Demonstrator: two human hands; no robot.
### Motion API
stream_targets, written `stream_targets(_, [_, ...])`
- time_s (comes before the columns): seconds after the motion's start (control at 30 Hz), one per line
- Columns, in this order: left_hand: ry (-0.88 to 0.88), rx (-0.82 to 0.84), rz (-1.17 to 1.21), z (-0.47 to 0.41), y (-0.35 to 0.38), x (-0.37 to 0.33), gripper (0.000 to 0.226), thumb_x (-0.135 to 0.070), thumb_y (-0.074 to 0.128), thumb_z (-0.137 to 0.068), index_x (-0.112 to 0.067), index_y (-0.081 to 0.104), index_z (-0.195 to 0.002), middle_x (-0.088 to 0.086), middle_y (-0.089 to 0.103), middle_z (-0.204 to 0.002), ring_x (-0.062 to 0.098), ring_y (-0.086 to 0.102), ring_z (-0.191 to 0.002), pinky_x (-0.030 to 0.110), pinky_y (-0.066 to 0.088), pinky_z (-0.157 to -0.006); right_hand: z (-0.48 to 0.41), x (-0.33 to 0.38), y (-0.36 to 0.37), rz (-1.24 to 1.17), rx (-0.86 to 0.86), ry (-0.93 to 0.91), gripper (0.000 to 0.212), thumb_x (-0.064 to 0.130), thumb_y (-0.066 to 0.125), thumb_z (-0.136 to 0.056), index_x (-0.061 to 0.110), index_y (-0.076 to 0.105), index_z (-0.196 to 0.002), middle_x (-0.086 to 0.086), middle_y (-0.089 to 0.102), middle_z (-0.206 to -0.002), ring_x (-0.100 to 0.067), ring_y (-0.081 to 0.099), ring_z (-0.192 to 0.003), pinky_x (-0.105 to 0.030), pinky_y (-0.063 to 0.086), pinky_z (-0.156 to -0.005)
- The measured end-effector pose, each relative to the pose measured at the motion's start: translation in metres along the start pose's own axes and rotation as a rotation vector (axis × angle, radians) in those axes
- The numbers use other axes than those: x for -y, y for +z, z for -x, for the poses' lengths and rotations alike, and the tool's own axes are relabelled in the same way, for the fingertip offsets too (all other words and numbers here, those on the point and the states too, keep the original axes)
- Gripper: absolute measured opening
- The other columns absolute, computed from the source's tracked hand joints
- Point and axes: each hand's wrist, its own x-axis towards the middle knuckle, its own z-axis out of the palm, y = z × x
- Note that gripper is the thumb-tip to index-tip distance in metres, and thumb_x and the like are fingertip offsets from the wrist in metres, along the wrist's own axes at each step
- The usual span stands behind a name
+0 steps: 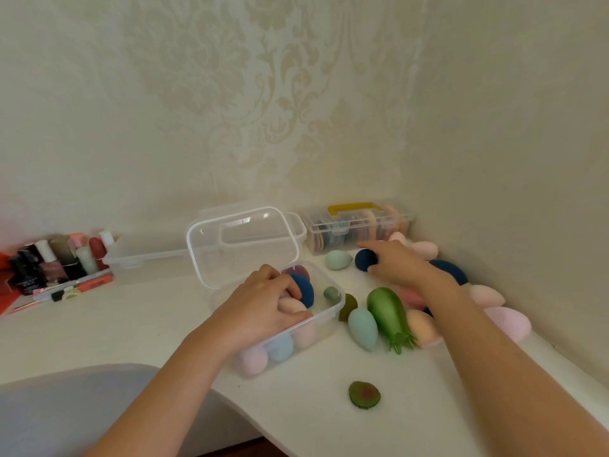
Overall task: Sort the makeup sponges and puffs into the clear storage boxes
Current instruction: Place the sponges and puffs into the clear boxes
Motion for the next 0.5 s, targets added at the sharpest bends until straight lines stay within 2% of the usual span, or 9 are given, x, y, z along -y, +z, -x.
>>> stream_targets(0.07, [0.004, -0.010, 0.009, 0.001, 0.001, 0.000, 0.032, -0.052, 0.064, -0.077, -0.040, 0.053, -0.105, -0.017, 0.038, -0.112, 0.003, 0.048, -0.096, 0.020, 0.041, -0.084, -0.002, 0.003, 0.006, 0.098, -0.035, -0.017, 0.057, 0.011, 0.052, -0.090, 0.034, 0.039, -0.140, 0.000, 0.047, -0.139, -0.024, 0.042, -0.122, -0.035, 0.035, -0.095])
stream_targets(0.2, [0.020, -0.015, -0.004, 0.001, 0.001, -0.001, 0.037, -0.053, 0.063, -0.078, -0.042, 0.052, -0.112, -0.017, 0.037, -0.115, 0.005, 0.048, -0.100, 0.023, 0.043, -0.089, -0.011, 0.001, 0.008, 0.113, -0.168, -0.023, 0.041, 0.012, 0.058, -0.086, 0.029, 0.054, -0.124, 0.002, 0.058, -0.127, -0.022, 0.048, -0.116, -0.035, 0.035, -0.096])
stream_targets(0.3, [0.024, -0.008, -0.025, 0.000, 0.001, -0.001, 0.048, -0.053, 0.061, -0.080, -0.043, 0.047, -0.125, -0.016, 0.036, -0.118, 0.007, 0.046, -0.106, 0.024, 0.041, -0.093, -0.005, 0.009, -0.004, -0.138, -0.287, -0.040, 0.034, 0.023, 0.065, -0.085, 0.026, 0.055, -0.117, 0.004, 0.060, -0.113, -0.018, 0.056, -0.102, -0.032, 0.047, -0.087])
stream_targets(0.37, [0.032, -0.005, -0.041, 0.000, 0.000, -0.002, 0.052, -0.052, 0.059, -0.082, -0.043, 0.044, -0.131, -0.015, 0.036, -0.121, 0.008, 0.044, -0.109, 0.024, 0.039, -0.096, 0.010, 0.027, -0.018, -0.332, -0.327, -0.116, 0.035, 0.031, 0.068, -0.083, 0.025, 0.057, -0.116, 0.008, 0.059, -0.102, -0.011, 0.057, -0.091, -0.024, 0.045, -0.077])
stream_targets(0.43, [0.035, -0.006, -0.056, 0.000, 0.001, -0.002, 0.053, -0.052, 0.059, -0.083, -0.041, 0.044, -0.133, -0.013, 0.037, -0.122, 0.009, 0.044, -0.110, 0.024, 0.039, -0.097, 0.027, 0.052, -0.027, -0.397, -0.225, -0.243, 0.032, 0.037, 0.070, -0.081, 0.024, 0.063, -0.110, 0.010, 0.062, -0.093, -0.005, 0.057, -0.081, -0.021, 0.044, -0.069])
stream_targets(0.5, [0.031, -0.007, -0.054, -0.001, 0.001, -0.003, 0.052, -0.052, 0.059, -0.083, -0.038, 0.047, -0.131, -0.012, 0.038, -0.120, 0.010, 0.046, -0.107, 0.024, 0.039, -0.095, 0.045, 0.078, -0.025, -0.380, -0.059, -0.360, 0.028, 0.037, 0.070, -0.081, 0.023, 0.066, -0.105, 0.010, 0.063, -0.089, -0.003, 0.055, -0.076, -0.022, 0.045, -0.068])
